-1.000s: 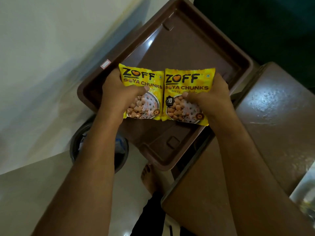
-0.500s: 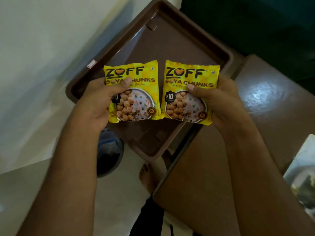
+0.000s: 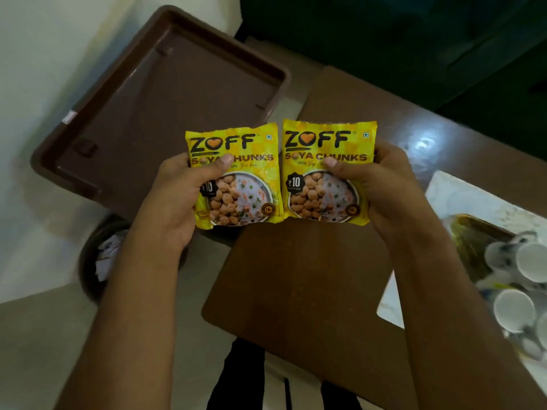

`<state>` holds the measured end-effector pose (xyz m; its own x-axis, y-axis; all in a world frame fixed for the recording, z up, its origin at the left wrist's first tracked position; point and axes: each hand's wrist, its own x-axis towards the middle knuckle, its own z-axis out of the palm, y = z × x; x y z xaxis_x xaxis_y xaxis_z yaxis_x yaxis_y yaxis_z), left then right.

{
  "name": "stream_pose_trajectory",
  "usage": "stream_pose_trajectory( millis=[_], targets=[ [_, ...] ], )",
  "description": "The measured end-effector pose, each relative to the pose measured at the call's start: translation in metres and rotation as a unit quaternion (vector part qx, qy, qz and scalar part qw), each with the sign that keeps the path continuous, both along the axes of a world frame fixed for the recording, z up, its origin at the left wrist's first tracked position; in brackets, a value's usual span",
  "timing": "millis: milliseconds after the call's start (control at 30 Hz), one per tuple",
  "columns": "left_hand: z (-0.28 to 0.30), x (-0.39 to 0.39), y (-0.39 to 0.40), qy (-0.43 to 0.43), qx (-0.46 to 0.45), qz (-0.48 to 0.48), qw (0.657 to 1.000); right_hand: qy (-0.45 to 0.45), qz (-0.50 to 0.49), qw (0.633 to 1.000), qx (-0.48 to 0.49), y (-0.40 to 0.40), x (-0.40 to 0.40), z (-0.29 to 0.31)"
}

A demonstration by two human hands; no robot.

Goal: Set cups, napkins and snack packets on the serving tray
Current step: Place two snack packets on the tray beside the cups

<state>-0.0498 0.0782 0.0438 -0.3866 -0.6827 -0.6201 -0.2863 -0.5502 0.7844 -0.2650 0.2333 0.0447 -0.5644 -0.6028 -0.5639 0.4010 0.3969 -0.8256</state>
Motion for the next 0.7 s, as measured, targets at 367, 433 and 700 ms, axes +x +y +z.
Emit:
stream_pose_trajectory(
  millis=[367, 433, 700],
  targets=[
    [0.010, -0.110, 0.119, 0.003, 0.013, -0.090, 0.996, 0.007, -0.079, 0.997, 0.017, 0.147, -0.078, 0.014],
    [0.011, -0.129, 0.139, 0.004, 0.014, -0.107, 0.994, 0.009, -0.097, 0.995, 0.017, 0.174, -0.089, 0.016],
    [0.010, -0.187, 0.215, 0.003, 0.019, -0.160, 0.987, 0.018, -0.159, 0.987, 0.024, 0.274, -0.123, 0.016]
  ],
)
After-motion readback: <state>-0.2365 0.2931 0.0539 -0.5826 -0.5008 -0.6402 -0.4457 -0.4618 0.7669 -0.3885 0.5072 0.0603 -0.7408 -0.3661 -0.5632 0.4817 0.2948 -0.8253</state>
